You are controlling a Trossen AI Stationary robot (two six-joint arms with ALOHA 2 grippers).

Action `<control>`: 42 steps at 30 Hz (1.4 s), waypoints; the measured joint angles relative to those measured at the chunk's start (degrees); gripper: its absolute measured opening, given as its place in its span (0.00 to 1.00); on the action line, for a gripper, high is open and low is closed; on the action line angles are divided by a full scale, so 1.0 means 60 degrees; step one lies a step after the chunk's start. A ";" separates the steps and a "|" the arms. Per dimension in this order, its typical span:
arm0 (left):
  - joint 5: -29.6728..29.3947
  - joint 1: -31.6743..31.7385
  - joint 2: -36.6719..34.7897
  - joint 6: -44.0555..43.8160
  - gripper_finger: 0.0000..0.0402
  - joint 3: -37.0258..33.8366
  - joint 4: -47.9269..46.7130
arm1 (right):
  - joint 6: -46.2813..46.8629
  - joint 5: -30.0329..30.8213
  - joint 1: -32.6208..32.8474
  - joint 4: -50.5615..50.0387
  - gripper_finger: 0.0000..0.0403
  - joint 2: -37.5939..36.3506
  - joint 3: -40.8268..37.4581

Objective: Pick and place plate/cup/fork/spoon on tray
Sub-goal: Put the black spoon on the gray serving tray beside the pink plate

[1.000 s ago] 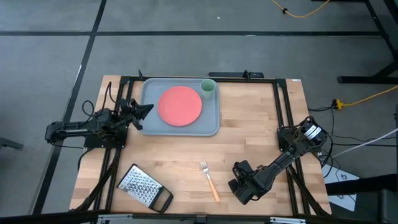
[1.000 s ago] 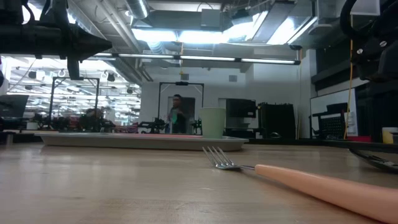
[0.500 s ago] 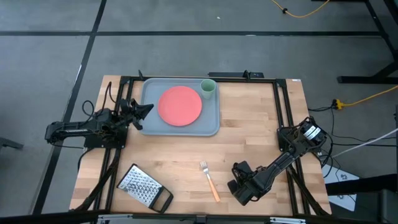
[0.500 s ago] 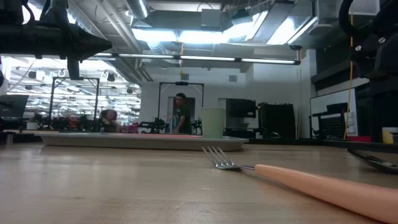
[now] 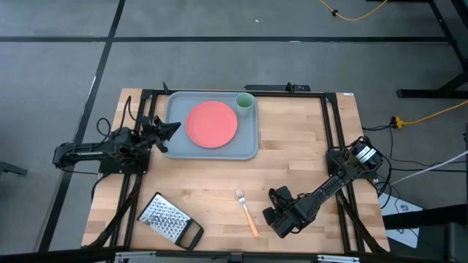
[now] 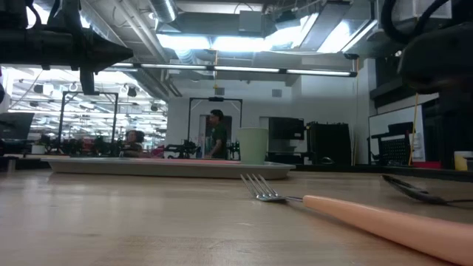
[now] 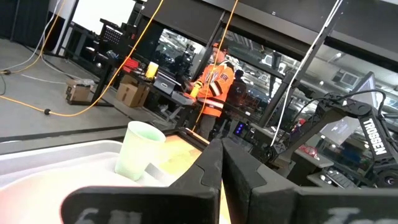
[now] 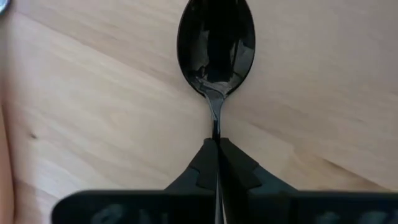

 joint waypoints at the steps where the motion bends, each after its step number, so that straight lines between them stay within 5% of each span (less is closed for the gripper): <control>1: -0.0004 -0.0001 0.0002 -0.0002 0.00 -0.0001 0.0000 | -0.0005 0.0000 -0.0049 0.0006 0.01 -0.0004 0.0000; 31: -0.0003 0.0000 0.0002 -0.0002 0.00 0.0001 -0.0004 | -0.2218 0.0157 -0.1765 -0.0570 0.00 -0.0022 0.0929; 42: 0.0000 -0.0001 -0.0001 -0.0002 0.00 -0.0002 -0.0003 | -0.2322 0.1300 -0.1765 -0.0604 0.00 -0.0086 0.0929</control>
